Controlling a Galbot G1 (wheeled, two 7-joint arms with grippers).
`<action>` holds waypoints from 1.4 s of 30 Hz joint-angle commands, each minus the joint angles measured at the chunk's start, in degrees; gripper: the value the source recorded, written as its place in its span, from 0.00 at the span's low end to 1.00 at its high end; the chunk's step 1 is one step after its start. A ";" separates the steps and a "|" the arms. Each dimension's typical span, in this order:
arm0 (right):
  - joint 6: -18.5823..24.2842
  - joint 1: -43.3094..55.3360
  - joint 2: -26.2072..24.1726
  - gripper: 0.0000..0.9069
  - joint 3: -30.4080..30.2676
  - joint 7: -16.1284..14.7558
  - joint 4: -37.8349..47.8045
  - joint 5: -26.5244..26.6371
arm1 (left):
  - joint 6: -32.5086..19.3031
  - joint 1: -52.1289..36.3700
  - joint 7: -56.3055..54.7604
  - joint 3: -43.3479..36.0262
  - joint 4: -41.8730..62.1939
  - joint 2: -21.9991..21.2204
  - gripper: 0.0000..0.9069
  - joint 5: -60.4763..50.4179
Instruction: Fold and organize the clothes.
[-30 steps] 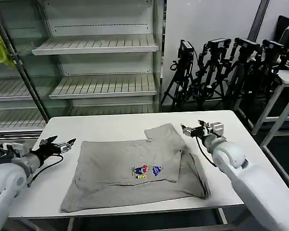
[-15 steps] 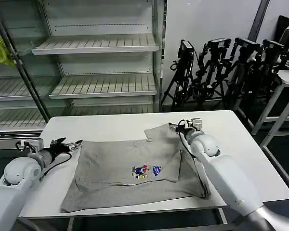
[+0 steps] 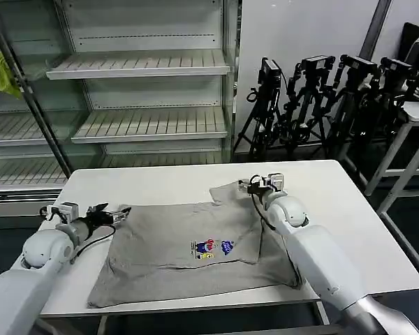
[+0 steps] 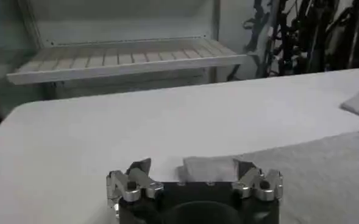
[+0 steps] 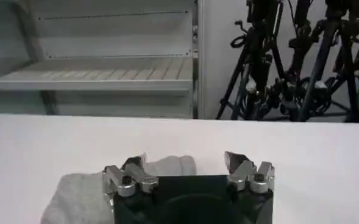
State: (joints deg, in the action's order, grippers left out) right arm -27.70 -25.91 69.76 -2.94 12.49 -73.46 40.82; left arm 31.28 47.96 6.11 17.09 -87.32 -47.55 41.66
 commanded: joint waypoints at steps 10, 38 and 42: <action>0.45 -0.18 2.26 0.67 0.15 -0.40 2.48 -1.14 | -1.02 -0.38 0.81 -0.57 2.10 -1.14 0.42 -1.59; 2.47 -1.03 1.75 0.00 0.21 -1.24 3.00 -2.46 | -3.04 1.21 1.53 0.18 2.12 -1.78 0.13 -2.77; 2.78 -0.91 1.93 0.00 0.32 -1.37 3.45 -2.75 | -3.33 1.19 1.62 0.16 2.34 -1.86 0.11 -2.94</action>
State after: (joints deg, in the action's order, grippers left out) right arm -25.07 -26.95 71.63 -2.66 11.13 -70.15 38.19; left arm 28.18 49.09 7.72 17.31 -85.16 -49.34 38.93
